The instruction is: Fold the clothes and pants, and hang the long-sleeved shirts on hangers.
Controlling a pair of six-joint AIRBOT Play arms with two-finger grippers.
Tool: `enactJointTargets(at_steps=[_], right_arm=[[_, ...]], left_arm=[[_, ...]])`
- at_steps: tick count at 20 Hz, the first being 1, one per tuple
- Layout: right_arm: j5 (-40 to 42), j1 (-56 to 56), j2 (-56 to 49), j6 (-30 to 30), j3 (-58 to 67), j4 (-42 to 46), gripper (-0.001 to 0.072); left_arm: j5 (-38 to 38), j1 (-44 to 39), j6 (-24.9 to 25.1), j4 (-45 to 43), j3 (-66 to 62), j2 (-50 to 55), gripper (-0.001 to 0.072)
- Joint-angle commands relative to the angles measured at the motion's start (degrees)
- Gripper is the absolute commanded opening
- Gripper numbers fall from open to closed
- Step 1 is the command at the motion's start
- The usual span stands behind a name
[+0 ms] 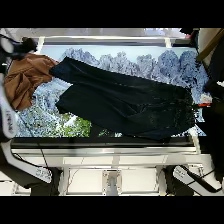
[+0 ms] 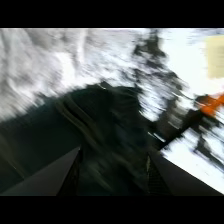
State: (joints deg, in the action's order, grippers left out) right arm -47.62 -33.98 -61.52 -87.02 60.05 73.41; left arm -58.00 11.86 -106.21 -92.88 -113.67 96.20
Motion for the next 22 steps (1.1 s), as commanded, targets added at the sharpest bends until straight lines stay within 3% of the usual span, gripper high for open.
enactJointTargets(at_steps=[1, 3, 6, 9, 10, 12, 15, 20, 22], right_arm=[[-14.8, -6.3, 9.8, 7.7, -4.3, 3.6, 0.0463], [-15.3, -8.1, 14.3, 9.7, -10.4, 2.9, 0.0462], [-16.2, -8.1, 17.6, 11.8, -16.7, 0.0, 0.0462], [-18.1, -8.1, 18.3, 15.0, -17.9, -4.2, 0.0462], [-18.2, -8.1, 18.3, 15.6, -17.9, -5.2, 0.0461], [-18.2, -8.1, 18.3, 16.2, -17.9, -6.6, 0.0461], [-18.2, -8.1, 18.3, 16.2, -17.9, -8.6, 0.0461], [-18.5, -8.1, 18.3, 16.2, -17.9, -9.7, 0.0461], [-18.5, -8.1, 18.3, 16.2, -17.9, -9.8, 0.0461]], left_arm=[[-19.4, 4.4, 0.5, -5.2, 9.0, -12.5, 0.0590], [-24.0, 4.7, -0.1, -4.6, 20.7, -19.0, 0.0590], [-20.4, 4.0, -7.6, 1.7, 43.1, -28.1, 0.0590], [-2.6, 3.1, -22.8, 10.9, 66.5, -40.2, 0.0590], [4.9, 3.1, -24.7, 14.7, 72.8, -44.2, 0.0590], [17.2, 3.2, -24.8, 21.2, 82.7, -50.0, 0.0582], [24.6, 2.5, -24.9, 34.0, 88.5, -49.2, 0.0583], [36.7, -5.5, -25.0, 40.7, 88.8, -41.9, 0.0582], [37.5, -8.6, -25.0, 40.8, 88.8, -39.2, 0.0581]])
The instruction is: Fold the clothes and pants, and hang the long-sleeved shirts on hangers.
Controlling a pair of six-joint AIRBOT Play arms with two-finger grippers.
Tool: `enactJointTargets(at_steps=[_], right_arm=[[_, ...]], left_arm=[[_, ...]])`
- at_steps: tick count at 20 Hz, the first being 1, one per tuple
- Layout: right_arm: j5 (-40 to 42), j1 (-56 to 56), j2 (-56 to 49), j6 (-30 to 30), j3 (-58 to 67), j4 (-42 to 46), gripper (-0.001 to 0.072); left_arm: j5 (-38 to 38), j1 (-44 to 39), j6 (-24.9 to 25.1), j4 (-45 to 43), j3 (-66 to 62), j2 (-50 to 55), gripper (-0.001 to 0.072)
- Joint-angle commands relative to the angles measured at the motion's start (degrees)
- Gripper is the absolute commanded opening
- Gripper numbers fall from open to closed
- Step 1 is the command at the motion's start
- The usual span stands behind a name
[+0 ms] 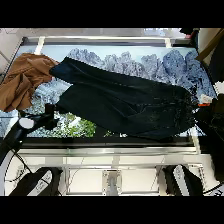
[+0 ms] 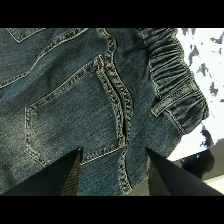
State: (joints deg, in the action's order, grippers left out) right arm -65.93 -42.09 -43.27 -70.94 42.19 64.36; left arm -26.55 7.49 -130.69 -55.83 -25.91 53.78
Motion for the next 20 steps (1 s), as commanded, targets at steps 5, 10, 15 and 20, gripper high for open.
enactJointTargets(at_steps=[5, 10, 15, 20], right_arm=[[-0.3, 0.0, 0.0, 0.1, 0.0, -0.7, 0.0460], [-0.2, 0.0, 0.0, 0.1, 0.0, -0.7, 0.0460], [-0.2, 0.0, 0.0, 0.1, 0.0, -0.7, 0.0460], [-0.1, 0.0, 0.0, 0.1, 0.0, -0.7, 0.0460]], left_arm=[[11.3, -8.7, -0.5, 7.9, 1.0, 6.7, 0.0580], [12.2, -9.2, 0.3, 8.1, 0.0, 8.5, 0.0442], [8.7, -9.6, 7.1, 8.1, -4.1, 13.7, 0.0442], [6.6, -9.9, 9.2, 8.1, -6.7, 18.1, 0.0441]])
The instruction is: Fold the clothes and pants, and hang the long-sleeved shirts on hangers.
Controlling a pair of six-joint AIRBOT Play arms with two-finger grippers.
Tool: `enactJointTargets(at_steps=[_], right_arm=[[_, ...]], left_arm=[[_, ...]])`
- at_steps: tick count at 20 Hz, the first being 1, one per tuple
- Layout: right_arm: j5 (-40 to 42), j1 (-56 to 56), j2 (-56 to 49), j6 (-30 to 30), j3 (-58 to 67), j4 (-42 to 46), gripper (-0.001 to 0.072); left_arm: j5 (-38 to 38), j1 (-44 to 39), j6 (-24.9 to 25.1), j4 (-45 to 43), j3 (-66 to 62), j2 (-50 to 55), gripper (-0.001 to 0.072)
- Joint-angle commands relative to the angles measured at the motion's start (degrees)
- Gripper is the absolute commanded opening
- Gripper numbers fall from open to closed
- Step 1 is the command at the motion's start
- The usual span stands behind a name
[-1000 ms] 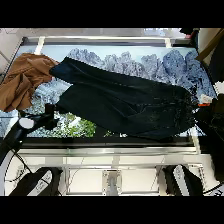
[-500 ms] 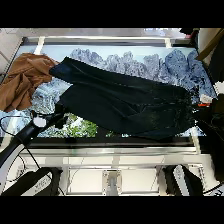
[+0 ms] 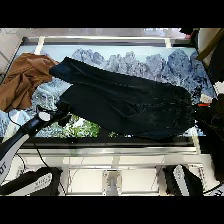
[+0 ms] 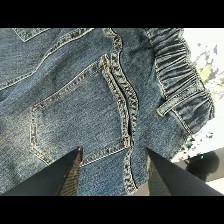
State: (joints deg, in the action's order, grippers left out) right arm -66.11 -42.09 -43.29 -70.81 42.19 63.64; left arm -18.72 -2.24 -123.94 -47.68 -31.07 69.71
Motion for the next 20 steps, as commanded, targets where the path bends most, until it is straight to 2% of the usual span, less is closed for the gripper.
enactJointTargets(at_steps=[1, 6, 7, 8, 9, 11, 14, 15, 18, 19, 20], right_arm=[[0.1, 0.0, 0.0, 0.0, 0.0, 0.0, 0.0460], [0.1, 0.0, 0.0, 0.0, 0.0, 0.0, 0.0460], [0.2, 0.0, 0.0, 0.0, 0.0, 0.0, 0.0460], [0.1, 0.0, 0.0, 0.0, 0.0, 0.3, 0.0460], [0.1, 0.0, 0.1, 0.0, 0.0, 1.2, 0.0460], [-0.9, -0.1, 1.0, 0.0, 0.6, 3.9, 0.0460], [-4.6, -0.1, 3.0, 0.0, 3.1, 9.6, 0.0460], [-5.0, -0.1, 3.6, 0.0, 3.2, 10.2, 0.0460], [-5.3, -0.1, 3.7, 0.0, 3.2, 9.0, 0.0460], [-5.3, -0.1, 3.7, 0.0, 3.2, 8.5, 0.0460], [-5.3, -0.1, 3.7, 0.0, 3.2, 8.3, 0.0460]], left_arm=[[-1.2, -0.2, 3.5, 0.0, -2.4, 2.7, 0.0440], [-2.1, -0.2, 4.9, 0.0, -9.3, 7.9, 0.0408], [-2.4, -0.2, 4.9, 0.0, -10.5, 8.9, 0.0337], [-2.5, -0.2, 4.9, 0.0, -11.3, 9.6, 0.0132], [-2.4, 0.0, 5.1, -0.3, -11.8, 9.6, 0.0015], [-2.6, 1.5, 9.8, -0.3, -13.0, 8.2, 0.0012], [-6.2, 4.8, 25.7, -0.3, -16.6, 2.3, 0.0010], [-7.8, 5.7, 29.5, -0.3, -18.6, -0.2, 0.0009], [-14.1, 6.6, 35.5, -2.3, -27.0, -7.8, 0.0009], [-17.8, 6.1, 35.8, -6.6, -29.2, -10.1, 0.0009], [-21.2, 5.8, 34.0, -13.7, -30.1, -12.8, 0.0009]])
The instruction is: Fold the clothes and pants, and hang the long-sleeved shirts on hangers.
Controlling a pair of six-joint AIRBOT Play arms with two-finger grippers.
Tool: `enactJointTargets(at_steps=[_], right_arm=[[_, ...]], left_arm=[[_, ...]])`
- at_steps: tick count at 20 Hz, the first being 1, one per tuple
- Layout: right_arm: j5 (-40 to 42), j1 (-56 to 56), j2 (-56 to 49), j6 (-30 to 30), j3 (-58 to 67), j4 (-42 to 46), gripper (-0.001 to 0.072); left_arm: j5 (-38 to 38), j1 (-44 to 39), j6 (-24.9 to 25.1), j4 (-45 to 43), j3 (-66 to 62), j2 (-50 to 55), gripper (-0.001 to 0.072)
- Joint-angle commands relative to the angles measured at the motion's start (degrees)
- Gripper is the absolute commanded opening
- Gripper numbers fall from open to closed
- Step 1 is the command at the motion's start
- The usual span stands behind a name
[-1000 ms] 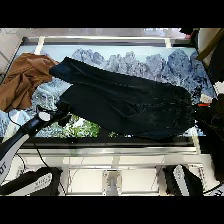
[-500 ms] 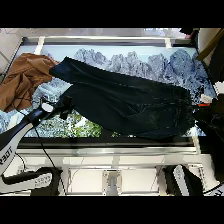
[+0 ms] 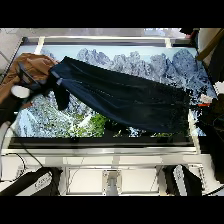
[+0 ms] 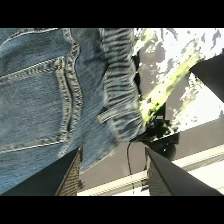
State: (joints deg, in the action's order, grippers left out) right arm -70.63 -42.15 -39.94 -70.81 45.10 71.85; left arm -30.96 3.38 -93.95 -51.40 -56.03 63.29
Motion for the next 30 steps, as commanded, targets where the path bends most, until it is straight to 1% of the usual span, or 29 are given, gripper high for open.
enactJointTargets(at_steps=[1, 2, 3, 4, 5, 7, 9, 10, 12, 13, 14, 15, 16, 18, 19, 20, 21, 22, 23, 24, 26, 28, 29, 30], right_arm=[[-1.0, 0.0, 0.3, 0.0, 0.3, 0.1, 0.0460], [-1.0, 0.0, 0.3, 0.0, 0.3, 0.2, 0.0460], [-1.0, 0.0, 0.3, 0.0, 0.3, 0.2, 0.0460], [-0.9, 0.0, 0.3, 0.0, 0.3, 0.2, 0.0460], [-0.9, 0.0, 0.3, 0.0, 0.3, 0.1, 0.0460], [-1.6, 0.0, 0.3, 0.0, 0.3, 0.2, 0.0460], [-3.0, 0.0, 0.3, 0.0, 0.3, 0.4, 0.0460], [-3.5, 0.0, 0.3, 0.0, 0.3, 0.5, 0.0460], [-3.4, 0.0, 0.3, 0.0, 0.3, 0.3, 0.0460], [-3.4, 0.0, 0.3, 0.0, 0.3, 0.2, 0.0460], [-3.5, 0.0, 0.3, 0.0, 0.3, 0.2, 0.0460], [-3.9, 0.0, 0.3, 0.0, 0.3, 0.2, 0.0460], [-4.3, 0.0, 0.3, 0.0, 0.3, 0.3, 0.0460], [-5.1, 0.0, 0.3, 0.0, 0.3, 0.6, 0.0460], [-5.2, 0.0, 0.3, 0.0, 0.3, 0.9, 0.0460], [-5.0, 0.0, 0.3, 0.0, 0.3, 1.1, 0.0460], [-4.8, 0.0, 0.3, 0.1, 0.3, 1.1, 0.0460], [-4.8, 0.0, 0.3, 0.1, 0.3, 1.1, 0.0460], [-4.8, 0.0, 0.3, 0.1, 0.3, 1.1, 0.0460], [-4.7, 0.0, 0.3, 0.1, 0.3, 1.0, 0.0460], [-4.3, 0.0, 0.3, 0.1, 0.3, 1.0, 0.0460], [-4.4, 0.0, 0.3, 0.2, 0.3, 1.0, 0.0460], [-4.6, 0.0, 0.3, 1.3, 0.3, 1.0, 0.0460], [-4.8, 0.0, 0.3, 2.1, 0.3, 1.1, 0.0460]], left_arm=[[-12.3, 0.2, -2.4, -17.2, -4.9, -8.8, 0.0009], [-18.2, 0.1, -9.1, -24.9, -4.2, -10.6, 0.0010], [-24.9, -0.4, -10.8, -29.6, -2.9, -11.7, 0.0010], [-30.2, -1.3, -10.7, -32.1, -0.4, -12.6, 0.0011], [-32.4, -2.4, -10.8, -33.0, 3.5, -13.4, 0.0010], [-31.8, -3.5, -12.5, -33.0, 13.1, -14.0, 0.0011], [-29.1, -3.4, -14.9, -33.0, 22.1, -13.4, 0.0011], [-26.4, -3.5, -15.6, -31.7, 25.6, -13.1, 0.0012], [-20.2, -3.5, -15.5, -25.4, 28.3, -12.9, 0.0011], [-17.0, -3.5, -14.9, -22.5, 28.1, -12.9, 0.0047], [-14.8, -3.4, -13.5, -20.4, 27.3, -13.2, 0.0285], [-14.0, -3.2, -13.0, -19.1, 25.5, -13.7, 0.0574], [-14.0, -2.8, -13.0, -18.8, 23.1, -14.5, 0.0632], [-14.1, -0.9, -13.0, -19.6, 17.9, -18.3, 0.0633], [-15.2, 0.5, -13.1, -22.0, 16.5, -21.4, 0.0632], [-18.0, 1.9, -15.0, -25.8, 16.7, -24.9, 0.0628], [-23.6, 3.4, -20.4, -32.1, 17.9, -28.8, 0.0621], [-30.1, 4.8, -27.9, -38.6, 19.9, -32.7, 0.0621], [-36.3, 6.4, -36.7, -43.7, 23.0, -37.2, 0.0621], [-39.1, 7.8, -40.9, -44.6, 26.3, -41.4, 0.0621], [-38.9, 10.2, -45.0, -41.0, 32.9, -49.5, 0.0620], [-38.6, 12.0, -54.3, -36.9, 38.5, -54.6, 0.0620], [-36.5, 12.7, -59.7, -34.8, 40.9, -56.4, 0.0619], [-32.6, 13.4, -65.4, -33.4, 42.8, -58.1, 0.0618]])
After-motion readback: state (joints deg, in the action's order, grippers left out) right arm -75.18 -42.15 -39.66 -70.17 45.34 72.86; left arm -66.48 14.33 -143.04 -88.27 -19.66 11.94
